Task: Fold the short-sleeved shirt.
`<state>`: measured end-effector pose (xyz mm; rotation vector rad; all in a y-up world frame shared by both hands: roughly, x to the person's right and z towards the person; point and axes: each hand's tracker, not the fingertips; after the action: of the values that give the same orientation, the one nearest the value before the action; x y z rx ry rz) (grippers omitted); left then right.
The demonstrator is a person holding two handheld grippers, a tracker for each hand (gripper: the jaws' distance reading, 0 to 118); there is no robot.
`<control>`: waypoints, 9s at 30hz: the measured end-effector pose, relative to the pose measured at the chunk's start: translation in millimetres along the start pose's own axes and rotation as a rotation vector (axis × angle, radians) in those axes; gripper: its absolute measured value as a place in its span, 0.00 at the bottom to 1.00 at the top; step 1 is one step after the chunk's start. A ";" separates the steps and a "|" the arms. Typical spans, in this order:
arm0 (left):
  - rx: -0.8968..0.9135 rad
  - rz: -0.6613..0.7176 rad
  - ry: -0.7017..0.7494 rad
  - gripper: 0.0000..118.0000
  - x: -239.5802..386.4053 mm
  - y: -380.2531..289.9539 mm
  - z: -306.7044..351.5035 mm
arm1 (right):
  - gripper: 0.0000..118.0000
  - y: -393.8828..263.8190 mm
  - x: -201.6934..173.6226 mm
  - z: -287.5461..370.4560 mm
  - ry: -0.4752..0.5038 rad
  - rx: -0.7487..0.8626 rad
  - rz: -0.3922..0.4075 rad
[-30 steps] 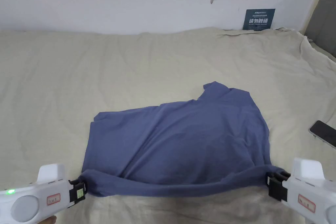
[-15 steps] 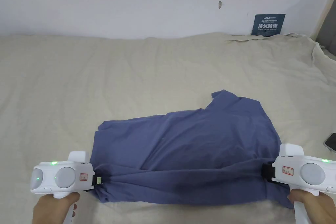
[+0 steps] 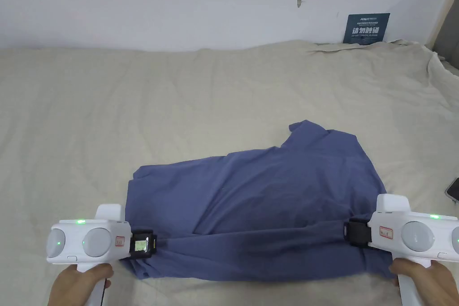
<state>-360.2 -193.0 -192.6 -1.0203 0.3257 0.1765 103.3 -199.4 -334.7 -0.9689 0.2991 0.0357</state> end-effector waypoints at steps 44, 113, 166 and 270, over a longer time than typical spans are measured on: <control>0.010 0.134 -0.098 0.13 -13.7 -50.8 18.9 | 0.01 -77.0 7.2 157.7 0.103 0.405 -0.030; -0.101 0.177 -0.185 0.04 -66.8 -122.1 72.5 | 0.05 -154.0 62.2 106.1 0.080 -0.017 -0.093; 0.429 0.057 -0.052 0.00 -4.2 10.2 101.1 | 0.00 -26.8 -57.1 161.5 0.017 0.564 0.047; -0.015 0.034 -0.077 0.02 -55.8 -113.5 78.6 | 0.02 -123.8 63.8 112.6 0.142 0.050 -0.027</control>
<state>-364.7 -183.7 -44.0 -1.0202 0.2722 0.2485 211.0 -184.5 -192.4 -0.9277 0.4156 -0.0647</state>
